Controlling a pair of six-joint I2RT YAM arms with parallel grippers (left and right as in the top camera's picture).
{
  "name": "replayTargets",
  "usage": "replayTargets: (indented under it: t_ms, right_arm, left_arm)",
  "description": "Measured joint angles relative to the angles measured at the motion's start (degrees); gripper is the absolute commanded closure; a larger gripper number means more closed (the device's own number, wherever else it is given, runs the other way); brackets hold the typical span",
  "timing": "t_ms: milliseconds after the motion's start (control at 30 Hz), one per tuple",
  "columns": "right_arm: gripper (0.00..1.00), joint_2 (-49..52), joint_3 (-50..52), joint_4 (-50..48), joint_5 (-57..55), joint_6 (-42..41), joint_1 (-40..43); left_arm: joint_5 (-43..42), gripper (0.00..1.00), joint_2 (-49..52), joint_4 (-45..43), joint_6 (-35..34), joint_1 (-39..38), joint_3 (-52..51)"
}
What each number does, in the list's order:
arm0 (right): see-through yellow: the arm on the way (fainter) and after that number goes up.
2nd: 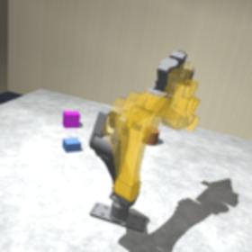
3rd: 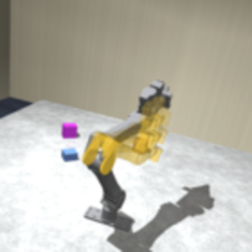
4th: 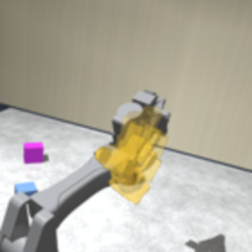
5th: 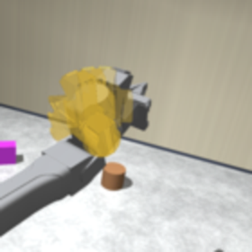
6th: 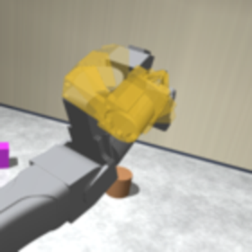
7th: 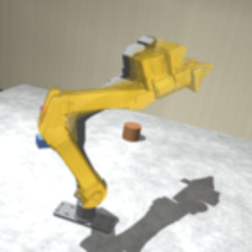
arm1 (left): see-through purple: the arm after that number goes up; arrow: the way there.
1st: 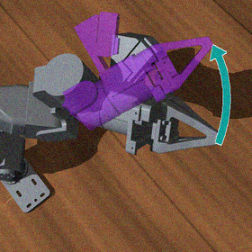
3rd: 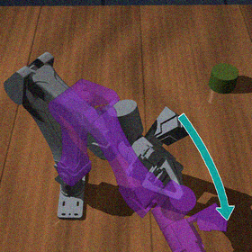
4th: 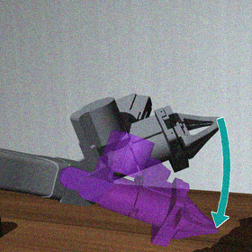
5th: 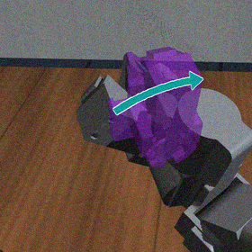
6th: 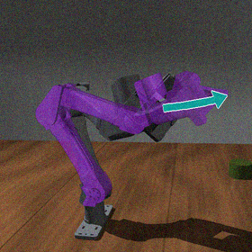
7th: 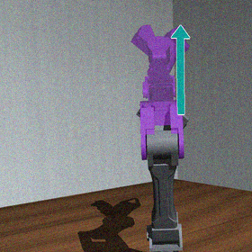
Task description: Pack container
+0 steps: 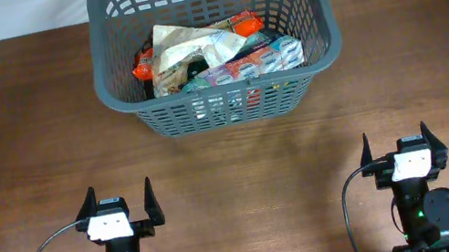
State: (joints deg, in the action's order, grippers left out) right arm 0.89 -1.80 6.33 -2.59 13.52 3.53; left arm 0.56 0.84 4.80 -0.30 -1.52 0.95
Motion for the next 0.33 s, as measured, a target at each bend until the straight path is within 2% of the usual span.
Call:
replayTargets:
  t_ms: [333]
  right_arm:
    - [0.01, 0.0, 0.0, 0.0, 0.0, -0.02, 0.0]
  left_arm:
    - [0.0, 0.01, 0.0, 0.0, 0.0, 0.0, 0.0]
